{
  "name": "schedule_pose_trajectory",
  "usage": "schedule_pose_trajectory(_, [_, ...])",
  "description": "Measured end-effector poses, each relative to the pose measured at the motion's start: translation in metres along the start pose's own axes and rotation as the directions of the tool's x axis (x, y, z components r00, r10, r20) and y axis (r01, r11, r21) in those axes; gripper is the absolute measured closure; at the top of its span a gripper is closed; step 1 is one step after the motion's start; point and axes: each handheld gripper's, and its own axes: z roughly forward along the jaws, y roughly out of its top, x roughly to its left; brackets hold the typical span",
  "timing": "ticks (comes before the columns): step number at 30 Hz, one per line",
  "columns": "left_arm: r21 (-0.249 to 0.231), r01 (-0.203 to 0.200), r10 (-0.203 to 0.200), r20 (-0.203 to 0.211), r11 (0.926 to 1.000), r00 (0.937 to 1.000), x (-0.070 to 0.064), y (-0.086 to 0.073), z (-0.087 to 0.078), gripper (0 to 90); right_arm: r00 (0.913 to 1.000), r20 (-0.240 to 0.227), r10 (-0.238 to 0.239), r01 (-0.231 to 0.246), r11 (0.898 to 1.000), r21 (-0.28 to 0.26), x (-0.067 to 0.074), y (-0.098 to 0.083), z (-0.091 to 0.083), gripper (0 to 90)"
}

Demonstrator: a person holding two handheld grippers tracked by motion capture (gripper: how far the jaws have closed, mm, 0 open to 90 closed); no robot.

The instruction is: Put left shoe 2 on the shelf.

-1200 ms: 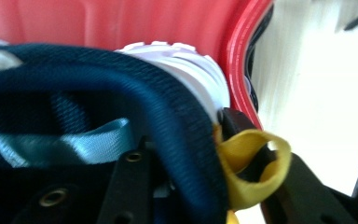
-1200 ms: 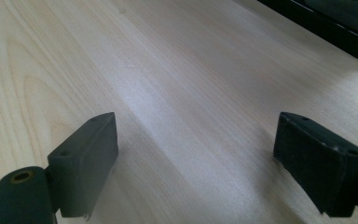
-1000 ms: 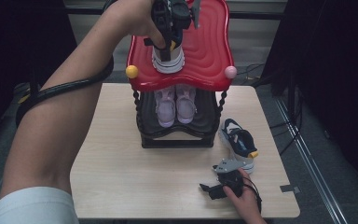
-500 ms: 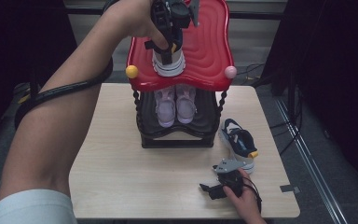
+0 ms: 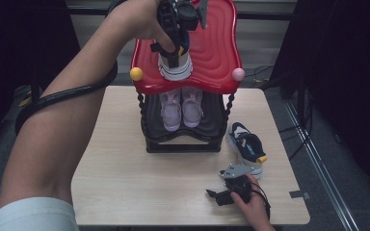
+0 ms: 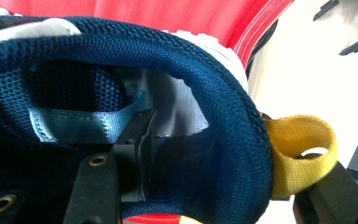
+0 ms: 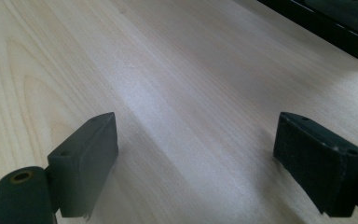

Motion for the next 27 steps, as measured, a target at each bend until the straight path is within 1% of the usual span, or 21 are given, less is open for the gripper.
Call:
schedule_pose_trajectory(2, [-0.001,-0.007,0.007,-0.004,1.0,1.0,-0.0004,0.0002,-0.0008,45.5,1.0,0.0,0.0,0.0,1.0,0.0,0.0,0.0,0.0,13.2])
schedule_pose_trajectory(3, [-0.009,0.0,0.0,-0.001,1.0,1.0,-0.0007,0.0005,-0.0014,45.3,1.0,0.002,0.0,0.0,1.0,0.001,0.0,0.0,-0.0001,13.2])
schedule_pose_trajectory(4, [-0.018,0.024,-0.024,0.007,0.9995,0.9997,-0.0019,0.0005,-0.001,44.7,1.0,0.002,-0.001,0.001,1.0,0.001,0.0,0.0,-0.0001,13.2])
schedule_pose_trajectory(5, [-0.022,0.008,-0.008,0.002,0.9997,1.0,-0.0012,0.0014,-0.0012,44.2,1.0,0.002,-0.002,0.002,1.0,0.0,0.0,0.0,0.0,13.2])
schedule_pose_trajectory(6, [-0.016,0.011,-0.01,0.003,0.9998,0.9999,-0.0015,0.0024,-0.0013,44.1,1.0,-0.001,0.0,0.0,1.0,0.0,0.0,0.0,0.0,13.2])
schedule_pose_trajectory(7, [-0.019,0.008,-0.008,0.001,0.9998,1.0,-0.0016,0.0032,-0.001,44.0,1.0,0.002,-0.001,0.001,1.0,0.001,0.0,0.0,-0.0001,13.2])
schedule_pose_trajectory(8, [-0.023,0.016,-0.016,0.007,0.9996,0.9998,-0.0024,0.0038,-0.0005,43.9,1.0,0.002,0.0,0.0,1.0,0.001,0.0,0.0,-0.0001,13.2])
schedule_pose_trajectory(9, [-0.024,0.0,0.0,0.004,0.9997,1.0,-0.0022,0.0048,-0.0007,44.5,1.0,0.003,-0.002,0.002,1.0,0.0,0.0,0.0,0.0,13.2])
schedule_pose_trajectory(11, [-0.027,-0.011,0.012,0.011,0.9996,0.9999,-0.0027,0.0058,-0.0005,47.9,1.0,0.002,-0.001,0.001,1.0,0.001,0.0,0.0,-0.0001,13.2])
schedule_pose_trajectory(12, [-0.027,-0.005,0.005,0.024,0.9996,0.9997,-0.0046,0.0058,-0.0003,52.2,1.0,0.003,-0.002,0.002,1.0,0.0,0.0,0.0,0.0,13.2])
schedule_pose_trajectory(13, [-0.026,-0.023,0.024,0.028,0.9994,0.9993,-0.004,0.0061,-0.0005,55.2,1.0,0.002,0.0,0.0,1.0,0.001,0.0,0.0,-0.0001,13.2])
schedule_pose_trajectory(14, [-0.029,-0.035,0.037,0.041,0.999,0.9985,-0.0045,0.0059,-0.0005,58.9,1.0,0.003,-0.002,0.002,1.0,0.0,0.0,0.0,0.0,13.2])
schedule_pose_trajectory(15, [-0.034,-0.034,0.036,0.053,0.9988,0.998,-0.0063,0.0053,-0.0004,64.7,1.0,0.002,0.0,0.0,1.0,0.001,0.0,0.0001,-0.0001,13.2])
schedule_pose_trajectory(17, [-0.031,-0.059,0.061,0.056,0.9978,0.9966,-0.0053,0.005,-0.0008,68.8,1.0,-0.001,0.0,0.0,1.0,0.0,0.0,0.0,0.0,13.2])
schedule_pose_trajectory(18, [-0.018,-0.075,0.076,0.06,0.997,0.9953,-0.0054,0.005,-0.0011,69.8,1.0,-0.001,0.0,0.0,1.0,0.0,0.0,0.0,0.0,13.2])
schedule_pose_trajectory(19, [-0.011,-0.079,0.08,0.058,0.9968,0.9951,-0.0055,0.0049,-0.001,70.2,1.0,-0.001,0.0,0.0,1.0,0.0,0.0,0.0,0.0,13.2])
schedule_pose_trajectory(21, [0.011,-0.101,0.1,0.055,0.9949,0.9935,-0.0057,0.0044,-0.0006,71.3,1.0,0.0,0.0,0.0,1.0,0.0,0.0,0.0,0.0,13.2])
schedule_pose_trajectory(23, [0.014,-0.117,0.116,0.048,0.993,0.9921,-0.0051,0.0037,-0.0001,72.0,1.0,-0.001,0.0,0.0,1.0,0.0,0.0,0.0,0.0,13.3])
schedule_pose_trajectory(24, [0.016,-0.131,0.13,0.053,0.9912,0.9901,-0.0048,0.0034,-0.0004,72.3,1.0,-0.001,0.0,0.0,1.0,0.0,0.0,0.0,0.0,13.2])
schedule_pose_trajectory(26, [0.026,-0.144,0.142,0.053,0.9892,0.9884,-0.0049,0.0027,0.0,72.6,1.0,-0.001,0.0,0.0,1.0,0.0,0.0,0.0,0.0,13.3])
schedule_pose_trajectory(27, [0.03,-0.156,0.154,0.054,0.9873,0.9865,-0.0049,0.0026,-0.0002,72.8,1.0,0.002,-0.001,0.001,1.0,0.001,0.0,0.0,-0.0001,13.3])
